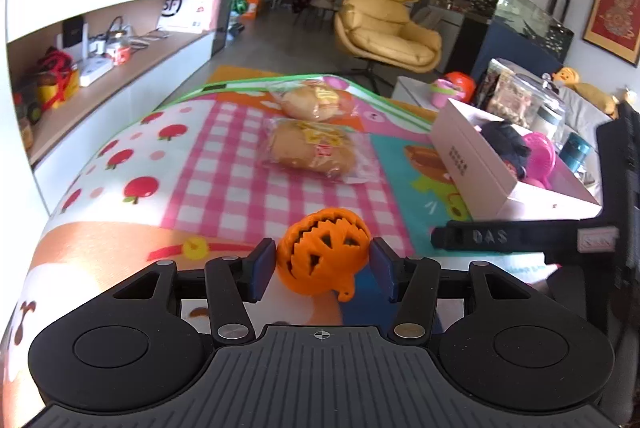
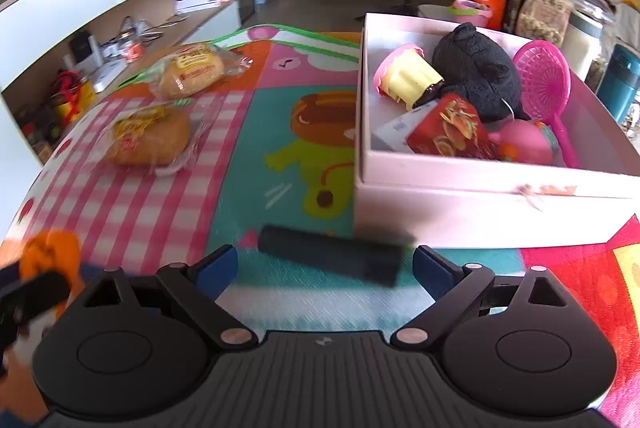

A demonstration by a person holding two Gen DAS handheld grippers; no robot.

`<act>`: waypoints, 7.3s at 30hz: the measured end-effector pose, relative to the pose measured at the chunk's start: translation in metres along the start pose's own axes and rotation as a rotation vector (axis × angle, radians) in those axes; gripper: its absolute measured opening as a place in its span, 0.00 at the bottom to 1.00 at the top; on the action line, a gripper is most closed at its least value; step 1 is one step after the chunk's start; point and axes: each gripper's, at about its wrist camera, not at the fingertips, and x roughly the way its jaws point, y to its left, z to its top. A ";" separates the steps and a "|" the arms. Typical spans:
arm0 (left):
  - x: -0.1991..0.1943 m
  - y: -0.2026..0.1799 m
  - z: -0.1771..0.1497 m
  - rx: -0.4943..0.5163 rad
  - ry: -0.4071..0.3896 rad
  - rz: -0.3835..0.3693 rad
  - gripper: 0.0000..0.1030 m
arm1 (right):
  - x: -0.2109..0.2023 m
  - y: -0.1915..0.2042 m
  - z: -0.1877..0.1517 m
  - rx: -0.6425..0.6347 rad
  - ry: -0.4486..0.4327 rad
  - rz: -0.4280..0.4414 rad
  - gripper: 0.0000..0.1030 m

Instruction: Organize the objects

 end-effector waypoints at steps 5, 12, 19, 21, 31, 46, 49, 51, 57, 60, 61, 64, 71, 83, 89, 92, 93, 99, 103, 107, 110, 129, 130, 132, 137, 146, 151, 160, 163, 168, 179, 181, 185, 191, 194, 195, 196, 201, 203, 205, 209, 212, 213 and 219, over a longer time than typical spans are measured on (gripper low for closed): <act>-0.003 -0.001 -0.002 0.005 0.006 -0.011 0.55 | -0.002 0.003 0.000 -0.013 -0.005 -0.020 0.80; -0.004 -0.017 -0.004 0.043 0.017 -0.042 0.55 | -0.036 -0.025 -0.017 -0.097 0.006 0.031 0.74; -0.002 -0.054 -0.007 0.121 0.097 -0.176 0.55 | -0.098 -0.075 -0.039 -0.163 -0.062 0.055 0.74; -0.004 -0.072 0.006 0.126 0.094 -0.248 0.55 | -0.116 -0.091 -0.040 -0.147 -0.110 0.035 0.74; 0.064 -0.194 0.097 0.315 -0.081 -0.393 0.54 | -0.150 -0.138 -0.028 -0.028 -0.303 -0.013 0.74; 0.045 -0.094 0.017 0.195 -0.014 -0.241 0.52 | -0.115 -0.136 0.044 -0.015 -0.396 0.048 1.00; 0.035 -0.073 0.007 0.214 -0.013 -0.175 0.52 | -0.096 -0.118 0.046 -0.017 -0.358 0.071 1.00; 0.031 -0.058 0.003 0.239 -0.017 -0.137 0.52 | -0.089 -0.105 0.031 -0.044 -0.314 0.110 1.00; 0.037 -0.017 0.013 0.183 -0.032 -0.069 0.52 | -0.060 -0.066 -0.027 -0.152 -0.173 0.125 1.00; 0.044 -0.002 0.039 0.123 -0.089 -0.058 0.52 | -0.045 -0.055 -0.047 -0.179 -0.142 0.080 1.00; 0.047 0.005 0.049 0.106 -0.102 -0.059 0.52 | -0.043 -0.053 -0.048 -0.188 -0.127 0.071 1.00; 0.072 0.020 0.082 0.089 -0.083 -0.088 0.52 | -0.046 -0.054 -0.049 -0.183 -0.147 0.079 1.00; 0.141 0.051 0.110 0.128 0.043 -0.153 0.52 | -0.034 -0.060 -0.044 -0.150 -0.089 0.097 1.00; 0.094 0.000 0.058 0.554 0.143 -0.350 0.59 | -0.033 -0.060 -0.043 -0.142 -0.082 0.101 1.00; 0.096 -0.025 0.049 0.534 0.118 -0.259 0.63 | -0.033 -0.060 -0.043 -0.142 -0.082 0.101 1.00; 0.102 -0.029 0.048 0.498 0.099 -0.230 0.64 | -0.033 -0.060 -0.043 -0.142 -0.082 0.101 1.00; 0.104 -0.029 0.049 0.478 0.092 -0.218 0.64 | -0.033 -0.060 -0.043 -0.142 -0.082 0.101 1.00; 0.109 -0.037 0.046 0.387 0.072 -0.151 0.66 | -0.033 -0.059 -0.043 -0.145 -0.079 0.096 1.00; 0.116 -0.046 0.048 0.420 0.120 -0.125 0.70 | -0.034 -0.058 -0.044 -0.145 -0.081 0.091 1.00; 0.123 -0.048 0.049 0.463 0.175 -0.132 0.73 | -0.033 -0.058 -0.043 -0.143 -0.079 0.093 1.00; 0.123 -0.043 0.052 0.448 0.190 -0.151 0.71 | -0.033 -0.058 -0.043 -0.144 -0.080 0.093 1.00; 0.043 0.016 -0.006 -0.021 -0.040 -0.099 0.59 | 0.016 0.058 0.162 -0.245 0.008 0.385 1.00; 0.043 0.017 -0.005 -0.028 -0.042 -0.104 0.59 | 0.033 0.068 0.171 -0.248 0.031 0.373 1.00; 0.042 0.022 -0.006 -0.049 -0.045 -0.118 0.59 | 0.068 0.089 0.184 -0.250 0.076 0.324 1.00; 0.041 0.024 -0.007 -0.076 -0.049 -0.133 0.58 | 0.135 0.118 0.195 -0.255 0.151 0.179 1.00; 0.042 0.022 -0.007 -0.069 -0.048 -0.127 0.59 | 0.145 0.108 0.191 -0.148 0.234 0.281 0.77; 0.044 0.024 -0.007 -0.074 -0.047 -0.130 0.59 | 0.122 0.098 0.174 -0.194 0.280 0.342 0.70; 0.044 0.024 -0.007 -0.071 -0.046 -0.127 0.59 | 0.027 0.062 0.135 -0.283 0.130 0.318 0.66; 0.044 0.024 -0.007 -0.067 -0.044 -0.124 0.59 | -0.014 0.036 0.121 -0.303 0.073 0.345 0.63; 0.044 0.022 -0.008 -0.068 -0.044 -0.124 0.59 | -0.050 -0.011 0.091 -0.221 0.077 0.329 0.61; 0.032 0.003 -0.015 -0.090 -0.023 -0.107 0.58 | -0.076 -0.076 -0.002 -0.065 0.164 0.348 0.61; 0.027 -0.008 -0.019 -0.075 -0.006 -0.104 0.58 | -0.077 -0.082 -0.015 -0.058 0.174 0.358 0.61; 0.015 -0.029 -0.026 -0.055 0.010 -0.090 0.58 | -0.080 -0.089 -0.034 -0.077 0.177 0.385 0.61; -0.002 -0.051 -0.031 -0.020 -0.005 -0.079 0.58 | -0.095 -0.088 -0.053 -0.137 0.058 0.337 0.87; -0.008 -0.061 -0.033 0.008 -0.019 -0.073 0.58 | -0.092 -0.090 -0.059 -0.120 0.021 0.305 0.94; -0.010 -0.064 -0.033 0.018 -0.025 -0.068 0.58 | -0.090 -0.090 -0.061 -0.118 0.018 0.296 0.96; -0.011 -0.066 -0.033 0.027 -0.029 -0.065 0.58 | -0.089 -0.090 -0.064 -0.122 0.022 0.290 0.96; -0.013 -0.070 -0.029 0.033 -0.052 -0.055 0.58 | -0.083 -0.099 -0.073 -0.161 0.000 0.207 1.00; -0.010 -0.071 -0.029 0.028 -0.054 -0.052 0.58 | -0.080 -0.107 -0.075 -0.143 -0.008 0.180 1.00; -0.009 -0.072 -0.029 0.027 -0.050 -0.050 0.58 | -0.077 -0.116 -0.075 -0.118 -0.008 0.171 1.00; -0.006 -0.065 -0.032 0.012 -0.040 -0.031 0.58 | -0.078 -0.122 -0.075 -0.102 -0.015 0.173 1.00; 0.002 -0.058 -0.031 -0.010 -0.008 -0.012 0.58 | -0.081 -0.118 -0.075 -0.127 -0.036 0.193 1.00; 0.003 -0.057 -0.031 -0.013 0.000 -0.003 0.58 | -0.082 -0.116 -0.075 -0.139 -0.037 0.199 1.00; 0.007 -0.060 -0.024 0.027 0.007 0.030 0.58 | -0.076 -0.109 -0.069 -0.174 -0.027 0.254 1.00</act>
